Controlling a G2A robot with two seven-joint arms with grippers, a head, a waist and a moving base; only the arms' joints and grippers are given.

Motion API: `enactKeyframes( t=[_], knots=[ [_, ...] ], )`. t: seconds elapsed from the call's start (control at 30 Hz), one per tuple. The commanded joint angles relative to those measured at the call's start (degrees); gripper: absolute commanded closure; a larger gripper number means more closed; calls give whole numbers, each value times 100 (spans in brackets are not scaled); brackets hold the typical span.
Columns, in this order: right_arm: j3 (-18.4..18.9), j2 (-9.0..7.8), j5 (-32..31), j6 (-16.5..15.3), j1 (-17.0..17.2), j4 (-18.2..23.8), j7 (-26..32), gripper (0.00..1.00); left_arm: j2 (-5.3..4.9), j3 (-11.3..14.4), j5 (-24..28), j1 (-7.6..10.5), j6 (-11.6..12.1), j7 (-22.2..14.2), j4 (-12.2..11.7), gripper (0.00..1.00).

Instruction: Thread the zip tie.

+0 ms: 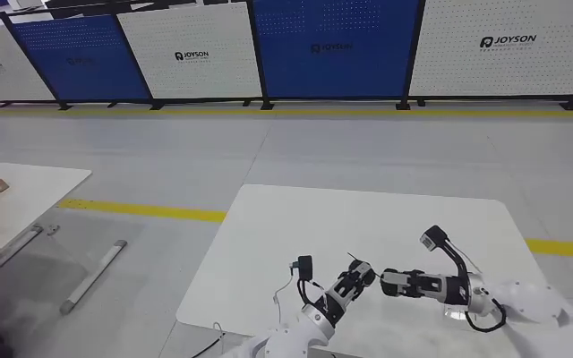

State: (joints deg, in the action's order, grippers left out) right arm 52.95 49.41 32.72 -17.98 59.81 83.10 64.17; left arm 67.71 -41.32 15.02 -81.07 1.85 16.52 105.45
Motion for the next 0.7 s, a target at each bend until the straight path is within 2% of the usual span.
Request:
enactKeyframes(
  t=[0.0, 0.37, 0.4, 0.43, 0.67],
  knots=[
    [9, 13, -6, 16, 0, -10, 32, 100, 15, -17, 2, -11, -3, -13, -8, 100],
    [114, 62, -67, 35, 71, -3, 94, 100, 92, -66, -146, -85, -54, -40, -22, 100],
    [129, 63, -73, 31, 79, 1, 114, 100, 98, -66, -187, -92, -57, -31, -25, 42],
    [159, 62, -69, 23, 90, 3, 151, 100, 105, -68, -219, -107, -52, -24, -24, 0],
    [391, 22, -5, -82, 206, -3, 452, 100, 109, -66, -232, -113, -40, -43, -17, 0]
  ],
)
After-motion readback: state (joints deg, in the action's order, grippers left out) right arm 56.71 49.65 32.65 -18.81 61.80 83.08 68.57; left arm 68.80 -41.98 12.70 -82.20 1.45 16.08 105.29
